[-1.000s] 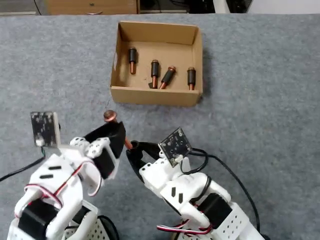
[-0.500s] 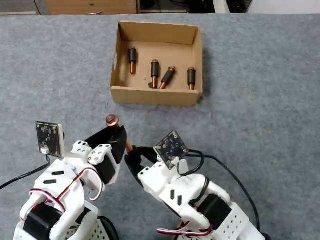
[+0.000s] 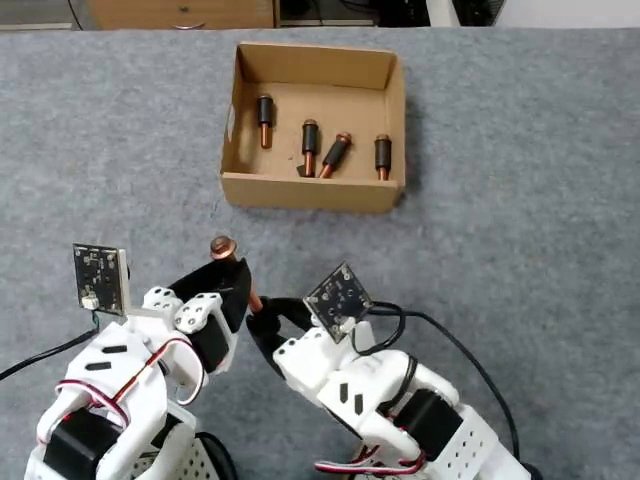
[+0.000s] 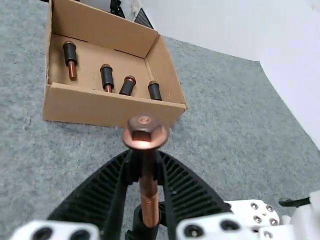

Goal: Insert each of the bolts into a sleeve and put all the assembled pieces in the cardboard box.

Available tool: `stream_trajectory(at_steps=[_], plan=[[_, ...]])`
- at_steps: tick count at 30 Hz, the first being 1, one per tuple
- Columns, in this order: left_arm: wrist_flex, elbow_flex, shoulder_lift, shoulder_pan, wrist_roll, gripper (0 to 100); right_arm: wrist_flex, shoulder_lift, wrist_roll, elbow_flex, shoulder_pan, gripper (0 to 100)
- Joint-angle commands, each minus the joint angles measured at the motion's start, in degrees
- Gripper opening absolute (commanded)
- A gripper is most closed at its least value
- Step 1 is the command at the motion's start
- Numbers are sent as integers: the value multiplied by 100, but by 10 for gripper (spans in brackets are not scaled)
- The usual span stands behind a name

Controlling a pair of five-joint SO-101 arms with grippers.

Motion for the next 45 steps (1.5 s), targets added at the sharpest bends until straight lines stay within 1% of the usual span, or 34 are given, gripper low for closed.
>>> stream_trajectory(at_steps=[1,8,10,22,26,30,36,38,40,42,45], plan=[[44,-316,-224,35,53,18,18,-127,-70,-321,-66,1],[44,-273,-224,35,53,18,158,-127,-70,-453,-75,1],[70,-255,-224,35,53,18,308,-127,-70,-585,-215,1],[88,-114,-224,35,53,18,255,-127,-62,-620,-251,1],[615,-158,-224,79,53,18,264,-127,-35,-602,-259,1],[1046,-325,-224,79,44,18,264,-127,299,-629,-277,1],[1143,-343,-224,88,35,18,325,-127,334,-629,-277,1],[1143,-316,-224,281,18,18,431,-127,334,-629,-277,1],[1134,-308,-198,466,-123,18,527,-127,334,-646,-277,1],[1125,-308,-189,554,-501,18,545,-127,334,-646,-277,1],[1125,-229,-207,782,-835,18,545,-127,334,-646,-277,1]])
